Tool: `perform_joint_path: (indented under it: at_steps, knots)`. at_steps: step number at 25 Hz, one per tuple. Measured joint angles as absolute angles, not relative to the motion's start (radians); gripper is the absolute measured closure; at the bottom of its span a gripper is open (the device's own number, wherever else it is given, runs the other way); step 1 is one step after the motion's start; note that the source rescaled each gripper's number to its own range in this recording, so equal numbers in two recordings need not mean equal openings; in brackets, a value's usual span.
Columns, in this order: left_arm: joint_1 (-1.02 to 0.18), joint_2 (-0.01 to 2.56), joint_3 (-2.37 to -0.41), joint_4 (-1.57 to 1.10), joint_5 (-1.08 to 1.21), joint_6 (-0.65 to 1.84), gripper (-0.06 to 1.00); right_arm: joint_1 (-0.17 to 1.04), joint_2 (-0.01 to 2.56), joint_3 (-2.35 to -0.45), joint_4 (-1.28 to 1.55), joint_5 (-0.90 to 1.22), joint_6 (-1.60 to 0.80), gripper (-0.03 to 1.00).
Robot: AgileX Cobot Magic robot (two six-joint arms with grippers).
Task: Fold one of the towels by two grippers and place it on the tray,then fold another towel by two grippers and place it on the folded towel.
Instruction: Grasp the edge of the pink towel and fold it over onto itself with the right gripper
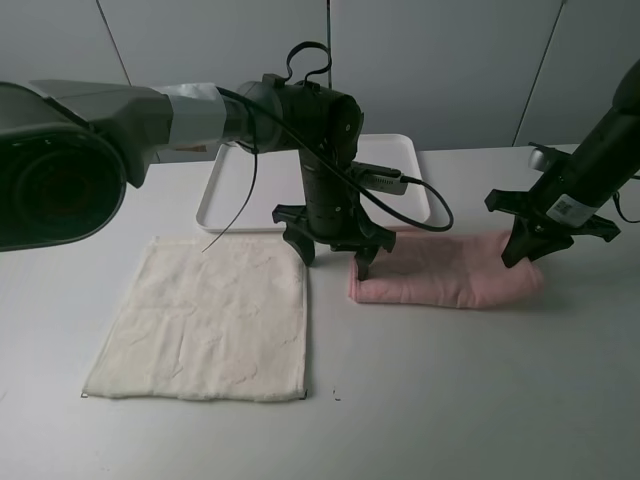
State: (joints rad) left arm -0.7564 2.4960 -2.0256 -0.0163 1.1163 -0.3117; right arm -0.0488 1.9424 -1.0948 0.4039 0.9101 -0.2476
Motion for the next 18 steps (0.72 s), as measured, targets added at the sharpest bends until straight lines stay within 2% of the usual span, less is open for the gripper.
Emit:
perform_joint_path:
  at_steps: [14,18]
  knots:
    - [-0.756,2.496,-2.026,-0.016,1.116,-0.312,-0.03,-0.049,1.900,-1.093,0.789,1.011,-0.416,0.94]
    - [-0.756,2.496,-2.026,-0.016,1.117,-0.312,-0.03,-0.024,1.901,-1.093,0.819,1.011,-0.436,0.94]
